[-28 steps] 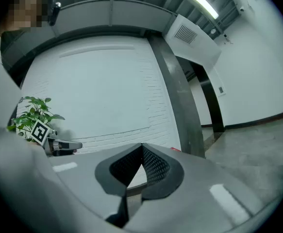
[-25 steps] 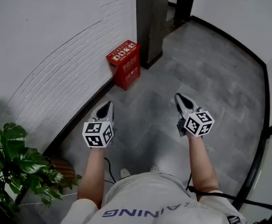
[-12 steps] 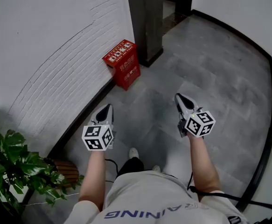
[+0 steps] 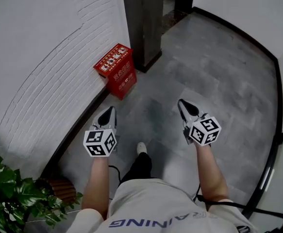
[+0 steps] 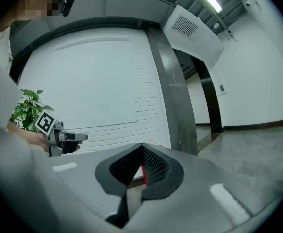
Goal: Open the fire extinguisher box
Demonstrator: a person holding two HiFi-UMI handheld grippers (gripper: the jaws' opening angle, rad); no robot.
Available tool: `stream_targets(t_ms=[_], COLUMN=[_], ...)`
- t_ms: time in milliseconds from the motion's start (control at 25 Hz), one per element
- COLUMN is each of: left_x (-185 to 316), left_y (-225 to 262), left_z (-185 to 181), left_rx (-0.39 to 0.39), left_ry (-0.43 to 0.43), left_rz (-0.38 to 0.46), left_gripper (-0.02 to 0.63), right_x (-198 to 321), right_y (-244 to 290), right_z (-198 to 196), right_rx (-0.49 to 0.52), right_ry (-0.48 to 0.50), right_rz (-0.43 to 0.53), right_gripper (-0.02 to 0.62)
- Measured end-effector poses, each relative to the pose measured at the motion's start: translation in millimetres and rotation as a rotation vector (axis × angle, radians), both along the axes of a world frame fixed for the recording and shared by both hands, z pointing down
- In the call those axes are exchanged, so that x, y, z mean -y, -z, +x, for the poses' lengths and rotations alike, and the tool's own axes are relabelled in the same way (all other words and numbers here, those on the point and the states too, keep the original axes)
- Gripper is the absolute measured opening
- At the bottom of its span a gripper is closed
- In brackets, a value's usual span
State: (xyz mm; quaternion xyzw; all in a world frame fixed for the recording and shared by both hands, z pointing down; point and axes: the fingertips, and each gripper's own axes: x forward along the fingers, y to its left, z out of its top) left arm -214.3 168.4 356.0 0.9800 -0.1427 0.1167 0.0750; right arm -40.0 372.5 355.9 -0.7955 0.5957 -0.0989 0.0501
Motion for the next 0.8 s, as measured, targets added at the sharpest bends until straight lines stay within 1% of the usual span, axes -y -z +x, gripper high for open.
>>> stream_targets(t_ms=[120, 240, 400, 480, 600, 800], left_x=[43.2, 95.1, 156.1, 177.3, 194.3, 234.7], left_y=[0.7, 3.4, 12.6, 15.9, 13.8, -0.8], left_z=[43.0, 80.9, 124.3, 137.1, 149.2, 170.3], left_rx=[-0.004, 0.007, -0.003, -0.013, -0.01, 0.0], left_ry=[-0.001, 0.012, 0.02, 0.029, 0.029, 0.094], left_rz=[-0.016, -0.021, -0.022, -0.028, -0.032, -0.056], left_gripper=[0.006, 0.006, 0.006, 0.006, 0.006, 0.006], right_x=[46.2, 99.7, 162.5, 186.2, 213.5, 275.6], right_y=[6.2, 18.4, 39.4, 42.0, 38.0, 29.3], right_z=[42.2, 82.1, 126.4, 139.4, 156.5, 191.7], right_rx=[0.003, 0.001, -0.018, -0.02, -0.004, 0.003], right_ry=[-0.001, 0.009, 0.021, 0.037, 0.057, 0.128], right_rz=[-0.021, -0.043, -0.039, -0.04, -0.048, -0.049], right_gripper=[0.006, 0.005, 0.006, 0.006, 0.006, 0.005])
